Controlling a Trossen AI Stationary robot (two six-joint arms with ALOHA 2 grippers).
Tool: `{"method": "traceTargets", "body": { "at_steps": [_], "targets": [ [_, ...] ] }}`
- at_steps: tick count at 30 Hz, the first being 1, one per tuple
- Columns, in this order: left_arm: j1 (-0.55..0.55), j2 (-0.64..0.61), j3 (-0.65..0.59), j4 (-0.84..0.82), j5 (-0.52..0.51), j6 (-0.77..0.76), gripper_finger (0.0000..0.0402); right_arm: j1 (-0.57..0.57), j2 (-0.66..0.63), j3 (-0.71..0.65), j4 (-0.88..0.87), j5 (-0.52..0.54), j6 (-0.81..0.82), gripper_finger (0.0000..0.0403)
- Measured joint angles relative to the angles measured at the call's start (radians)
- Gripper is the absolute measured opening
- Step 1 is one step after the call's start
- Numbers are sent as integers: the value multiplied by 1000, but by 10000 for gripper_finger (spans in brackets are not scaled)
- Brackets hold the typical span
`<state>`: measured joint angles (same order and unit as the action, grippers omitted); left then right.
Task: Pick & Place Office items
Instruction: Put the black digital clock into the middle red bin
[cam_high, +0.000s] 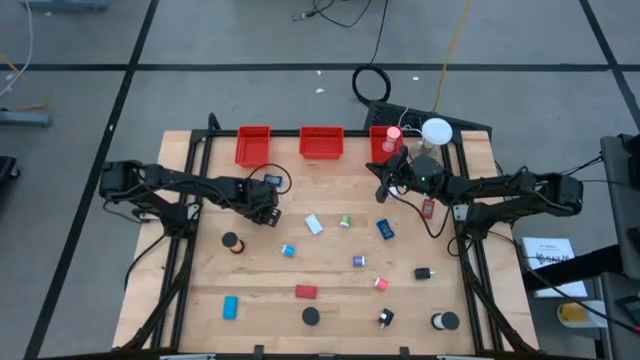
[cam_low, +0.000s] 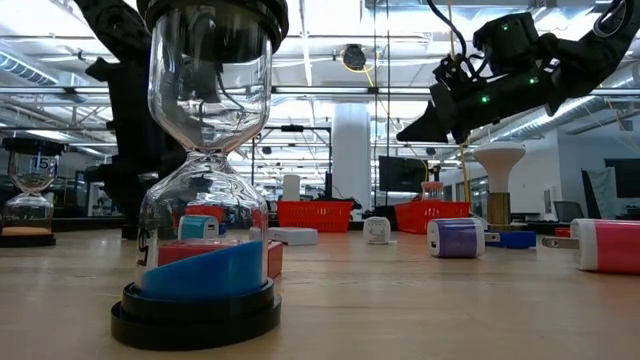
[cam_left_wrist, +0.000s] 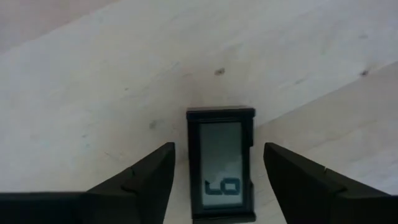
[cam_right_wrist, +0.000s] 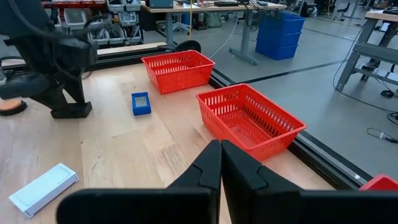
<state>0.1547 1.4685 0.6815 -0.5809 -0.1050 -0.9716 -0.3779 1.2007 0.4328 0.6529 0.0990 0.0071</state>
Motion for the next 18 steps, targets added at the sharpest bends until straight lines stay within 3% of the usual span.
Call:
{"method": "traceTargets", "body": {
  "at_steps": [5, 12, 18],
  "targets": [
    [-1, 33, 5, 6, -5, 7, 235, 0, 0, -1, -4, 0, 7, 4],
    [0, 24, 34, -28, 10, 86, 136, 0, 0, -1, -10, 0, 8, 4],
    [39, 23, 100, 8, 0, 275, 135, 0, 0, -1, -14, 0, 8, 4]
  ]
}}
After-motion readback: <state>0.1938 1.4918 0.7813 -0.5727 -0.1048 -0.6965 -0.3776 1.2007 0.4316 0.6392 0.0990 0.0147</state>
